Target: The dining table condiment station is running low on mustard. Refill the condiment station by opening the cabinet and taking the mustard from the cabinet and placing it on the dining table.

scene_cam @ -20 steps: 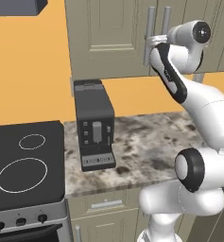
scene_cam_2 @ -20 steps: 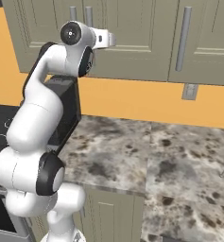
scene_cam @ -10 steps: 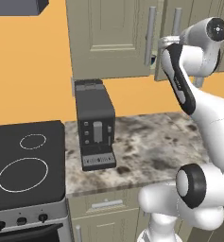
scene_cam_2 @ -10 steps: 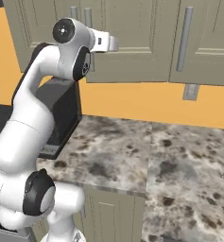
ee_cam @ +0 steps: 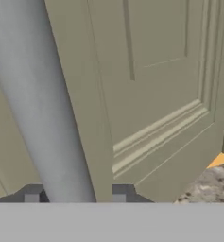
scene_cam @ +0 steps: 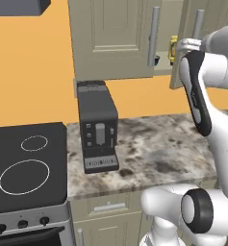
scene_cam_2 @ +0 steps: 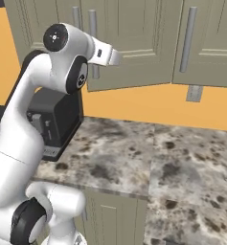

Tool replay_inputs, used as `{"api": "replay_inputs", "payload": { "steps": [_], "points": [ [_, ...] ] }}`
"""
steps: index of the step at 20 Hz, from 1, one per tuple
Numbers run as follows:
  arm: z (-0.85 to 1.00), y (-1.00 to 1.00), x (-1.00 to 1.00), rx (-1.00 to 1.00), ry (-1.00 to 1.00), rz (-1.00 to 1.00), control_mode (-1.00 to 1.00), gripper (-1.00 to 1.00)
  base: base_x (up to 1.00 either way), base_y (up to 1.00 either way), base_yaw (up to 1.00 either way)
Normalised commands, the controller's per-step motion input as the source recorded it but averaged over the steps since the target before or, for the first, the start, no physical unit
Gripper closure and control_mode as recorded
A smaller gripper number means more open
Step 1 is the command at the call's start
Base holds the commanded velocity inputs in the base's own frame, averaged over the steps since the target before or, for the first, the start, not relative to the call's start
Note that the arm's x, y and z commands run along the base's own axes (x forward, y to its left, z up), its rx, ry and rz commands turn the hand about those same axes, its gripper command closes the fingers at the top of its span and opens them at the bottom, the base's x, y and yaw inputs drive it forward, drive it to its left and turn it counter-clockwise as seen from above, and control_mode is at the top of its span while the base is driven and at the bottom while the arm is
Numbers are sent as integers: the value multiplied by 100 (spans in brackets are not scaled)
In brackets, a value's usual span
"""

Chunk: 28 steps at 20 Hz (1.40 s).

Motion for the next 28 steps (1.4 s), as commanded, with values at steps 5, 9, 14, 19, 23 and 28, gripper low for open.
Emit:
{"api": "replay_inputs", "payload": {
  "steps": [5, 9, 14, 19, 23, 28],
  "points": [
    [43, -100, -100, 19, 0, -8, -100, 100, 0, 0, 0],
    [51, -100, -100, 18, 0, -2, -100, 100, 0, 0, 0],
    [61, -76, -92, 10, -2, 0, -100, -100, 0, 0, 0],
    [49, -7, -40, 0, -4, 6, -100, -100, 0, 0, 0],
    [26, 31, -10, -7, 0, 8, -100, -100, 0, 0, 0],
    [-1, 90, -10, -27, 0, 0, -100, -100, 0, 0, 0]
  ]
}}
